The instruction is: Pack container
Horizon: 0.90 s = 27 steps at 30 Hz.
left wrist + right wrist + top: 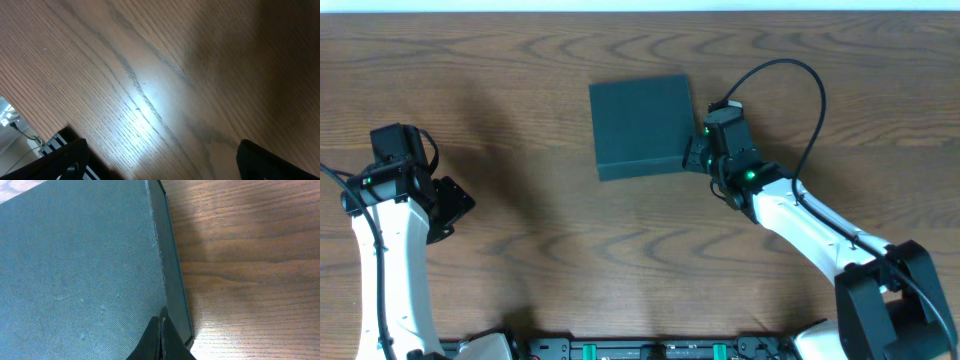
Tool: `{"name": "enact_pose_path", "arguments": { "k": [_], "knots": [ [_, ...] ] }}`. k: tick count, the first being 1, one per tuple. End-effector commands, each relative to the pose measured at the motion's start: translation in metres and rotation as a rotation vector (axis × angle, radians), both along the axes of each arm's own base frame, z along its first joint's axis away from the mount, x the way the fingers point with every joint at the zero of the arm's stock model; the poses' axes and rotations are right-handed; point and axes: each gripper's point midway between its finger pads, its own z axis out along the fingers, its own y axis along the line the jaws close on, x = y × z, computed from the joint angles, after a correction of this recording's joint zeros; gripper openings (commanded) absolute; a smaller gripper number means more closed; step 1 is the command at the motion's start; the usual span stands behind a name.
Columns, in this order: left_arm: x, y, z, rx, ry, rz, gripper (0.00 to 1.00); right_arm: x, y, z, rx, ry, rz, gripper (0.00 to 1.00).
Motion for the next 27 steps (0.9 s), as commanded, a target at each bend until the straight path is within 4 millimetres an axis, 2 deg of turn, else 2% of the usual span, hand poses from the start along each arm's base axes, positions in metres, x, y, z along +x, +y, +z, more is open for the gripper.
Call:
{"name": "enact_pose_path", "arguments": {
  "k": [1, 5, 10, 14, 22, 27],
  "knots": [
    [-0.002, 0.004, 0.001, 0.015, 0.01, 0.005, 0.95, -0.006, -0.002, -0.018, -0.018, 0.055, 0.003, 0.01],
    [-0.002, 0.004, 0.001, 0.015, 0.01, 0.005, 0.95, -0.012, -0.004, -0.023, -0.031, 0.086, 0.002, 0.01],
    [-0.002, 0.004, 0.001, 0.015, 0.01, 0.005, 0.95, -0.029, -0.012, -0.036, -0.053, 0.177, -0.021, 0.01],
    [-0.002, 0.004, 0.001, 0.015, 0.01, 0.005, 0.95, -0.032, -0.013, -0.038, -0.052, 0.194, -0.032, 0.01],
    [-0.002, 0.004, 0.001, 0.015, 0.01, 0.005, 0.95, -0.043, -0.004, -0.041, 0.007, 0.252, -0.048, 0.01],
    [-0.002, 0.004, 0.001, 0.015, 0.01, 0.005, 0.95, -0.062, 0.001, -0.048, -0.016, 0.315, -0.035, 0.01]
  ]
}}
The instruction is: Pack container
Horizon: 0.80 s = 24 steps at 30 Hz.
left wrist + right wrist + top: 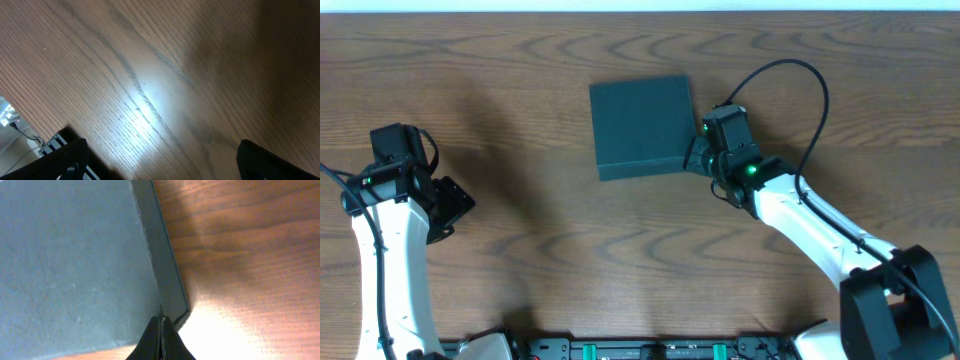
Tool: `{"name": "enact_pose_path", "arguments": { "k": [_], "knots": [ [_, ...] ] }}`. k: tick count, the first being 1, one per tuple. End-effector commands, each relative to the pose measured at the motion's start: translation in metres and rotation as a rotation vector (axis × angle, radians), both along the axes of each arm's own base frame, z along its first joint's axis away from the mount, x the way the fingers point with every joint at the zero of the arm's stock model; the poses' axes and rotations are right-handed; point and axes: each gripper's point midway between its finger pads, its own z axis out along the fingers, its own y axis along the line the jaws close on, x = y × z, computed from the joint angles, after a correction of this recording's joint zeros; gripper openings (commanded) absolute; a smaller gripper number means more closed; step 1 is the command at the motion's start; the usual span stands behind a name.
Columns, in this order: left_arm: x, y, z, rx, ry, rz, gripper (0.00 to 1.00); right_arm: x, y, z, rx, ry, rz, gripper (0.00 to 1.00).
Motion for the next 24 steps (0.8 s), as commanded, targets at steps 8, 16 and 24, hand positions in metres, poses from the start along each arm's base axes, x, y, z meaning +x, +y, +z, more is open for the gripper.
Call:
{"name": "enact_pose_path", "arguments": {
  "k": [8, 16, 24],
  "knots": [
    [-0.002, 0.004, 0.001, 0.015, 0.01, 0.005, 0.95, -0.057, 0.007, -0.043, -0.086, 0.195, 0.037, 0.01],
    [-0.002, 0.004, 0.001, 0.015, 0.01, 0.005, 0.95, -0.057, 0.012, 0.04, 0.009, -0.007, 0.087, 0.01],
    [-0.002, 0.004, 0.001, 0.015, 0.01, 0.005, 0.95, -0.094, -0.016, 0.125, -0.004, -0.198, 0.167, 0.01]
  ]
}}
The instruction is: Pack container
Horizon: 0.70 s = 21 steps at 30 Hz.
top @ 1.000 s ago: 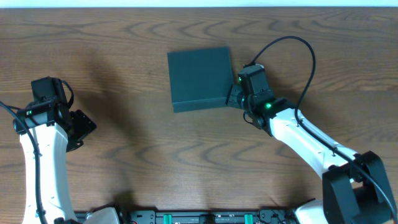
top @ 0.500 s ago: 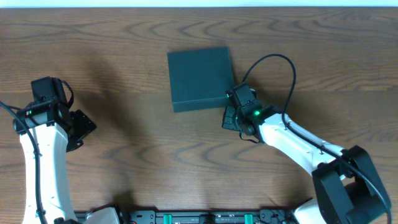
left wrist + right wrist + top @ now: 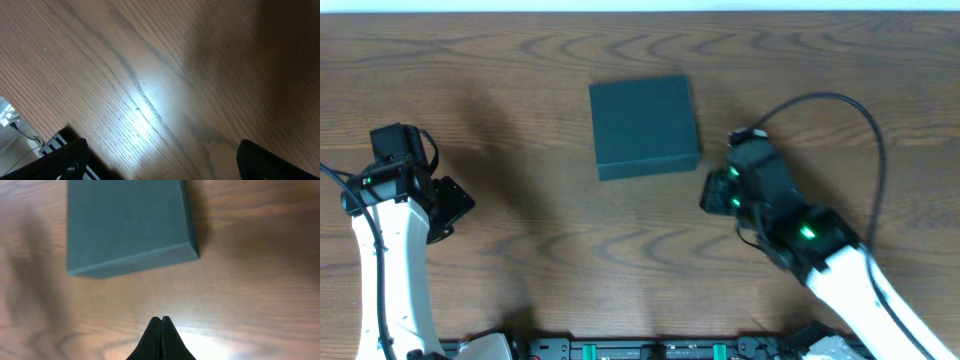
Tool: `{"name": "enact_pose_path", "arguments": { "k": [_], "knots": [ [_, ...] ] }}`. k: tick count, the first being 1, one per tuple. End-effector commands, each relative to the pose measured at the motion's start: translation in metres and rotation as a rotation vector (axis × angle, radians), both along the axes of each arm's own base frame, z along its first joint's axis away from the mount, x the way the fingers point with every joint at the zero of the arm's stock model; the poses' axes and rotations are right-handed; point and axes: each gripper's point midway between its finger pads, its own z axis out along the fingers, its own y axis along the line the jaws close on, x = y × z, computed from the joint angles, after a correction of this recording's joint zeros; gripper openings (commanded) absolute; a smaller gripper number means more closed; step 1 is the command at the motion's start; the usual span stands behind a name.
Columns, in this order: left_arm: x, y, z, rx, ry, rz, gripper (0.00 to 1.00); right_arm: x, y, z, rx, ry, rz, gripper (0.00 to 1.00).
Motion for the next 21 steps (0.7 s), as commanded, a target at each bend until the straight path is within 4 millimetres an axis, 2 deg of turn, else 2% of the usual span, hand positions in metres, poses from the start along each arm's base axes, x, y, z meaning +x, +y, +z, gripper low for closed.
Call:
{"name": "enact_pose_path", "arguments": {
  "k": [1, 6, 9, 10, 12, 16, 18, 21],
  "knots": [
    [-0.001, 0.004, 0.001, 0.016, 0.01, 0.005, 0.95, -0.012, -0.012, 0.036, -0.039, -0.119, 0.048, 0.01],
    [-0.001, 0.004, 0.001, 0.016, 0.01, 0.005, 0.95, -0.041, -0.032, 0.076, -0.092, -0.289, 0.138, 0.01],
    [-0.001, 0.004, 0.001, 0.016, 0.01, 0.005, 0.95, -0.059, -0.056, 0.091, -0.13, -0.358, 0.1, 0.03],
    [-0.001, 0.004, 0.001, 0.016, 0.01, 0.005, 0.95, -0.065, -0.064, 0.093, -0.141, -0.369, 0.08, 0.06],
    [-0.001, 0.004, 0.001, 0.016, 0.01, 0.005, 0.95, -0.077, -0.081, 0.098, -0.159, -0.399, 0.039, 0.25],
    [-0.001, 0.004, 0.001, 0.016, 0.01, 0.005, 0.95, -0.093, -0.103, 0.108, -0.169, -0.458, -0.022, 0.37],
    [-0.001, 0.004, 0.001, 0.016, 0.01, 0.005, 0.95, -0.097, -0.113, 0.111, -0.183, -0.481, -0.061, 0.46],
    [-0.001, 0.004, 0.001, 0.016, 0.01, 0.005, 0.95, -0.097, -0.12, 0.112, -0.175, -0.483, -0.112, 0.52]
  ]
}}
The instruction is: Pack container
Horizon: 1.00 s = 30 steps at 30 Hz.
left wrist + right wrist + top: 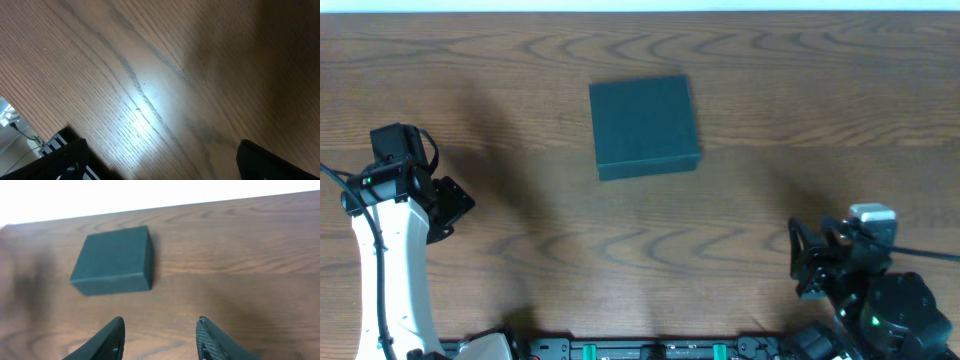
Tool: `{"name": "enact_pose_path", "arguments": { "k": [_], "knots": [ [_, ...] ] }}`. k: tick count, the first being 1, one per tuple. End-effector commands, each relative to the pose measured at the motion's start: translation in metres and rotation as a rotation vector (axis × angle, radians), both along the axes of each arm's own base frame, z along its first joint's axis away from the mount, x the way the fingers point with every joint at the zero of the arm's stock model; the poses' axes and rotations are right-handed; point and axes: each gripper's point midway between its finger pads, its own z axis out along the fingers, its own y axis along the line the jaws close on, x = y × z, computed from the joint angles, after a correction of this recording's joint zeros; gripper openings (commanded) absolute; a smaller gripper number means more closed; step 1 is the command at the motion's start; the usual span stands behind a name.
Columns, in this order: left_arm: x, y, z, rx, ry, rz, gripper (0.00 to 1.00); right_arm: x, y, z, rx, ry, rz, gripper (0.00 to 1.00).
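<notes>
A dark green closed box (644, 126) lies flat on the wooden table, at the back middle; the right wrist view has it far ahead as the box (113, 260). My right gripper (160, 325) is open with nothing between its fingers, drawn back near the table's front right corner (805, 265). My left gripper (160, 160) is open over bare wood at the left, empty; its arm (400, 185) stands at the left edge.
The wooden table (520, 230) stretches between both arms. Its far edge (200, 202) meets a white background. A dark rail with green connectors (650, 350) runs along the front edge.
My right gripper was shut, a little in front of the box's near right corner. Now it is open and far back at the table's front right. Box and left arm are unchanged.
My right gripper was shut with its tip against the box's right near corner. Then it sat at that corner, a bit lower. Then it was clear of the box, still shut. Now it is open near the front right. The left arm stayed put.
</notes>
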Motion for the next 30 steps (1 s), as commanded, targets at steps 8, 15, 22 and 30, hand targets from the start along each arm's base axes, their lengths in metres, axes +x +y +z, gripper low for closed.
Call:
{"name": "enact_pose_path", "arguments": {
  "k": [8, 15, 22, 30],
  "knots": [
    [-0.002, 0.004, 0.001, 0.015, 0.009, 0.005, 0.95, 0.008, -0.049, 0.003, -0.026, -0.053, -0.31, 0.69],
    [-0.002, 0.004, 0.001, 0.015, 0.009, 0.005, 0.95, 0.014, -0.074, 0.022, -0.179, -0.148, -0.43, 0.98],
    [-0.002, 0.004, 0.001, 0.015, 0.009, 0.005, 0.95, 0.019, -0.066, 0.005, -0.247, -0.1, -0.374, 0.99],
    [-0.002, 0.004, 0.001, 0.015, 0.009, 0.005, 0.95, 0.014, -0.069, -0.005, -0.285, -0.057, -0.367, 0.99]
  ]
}}
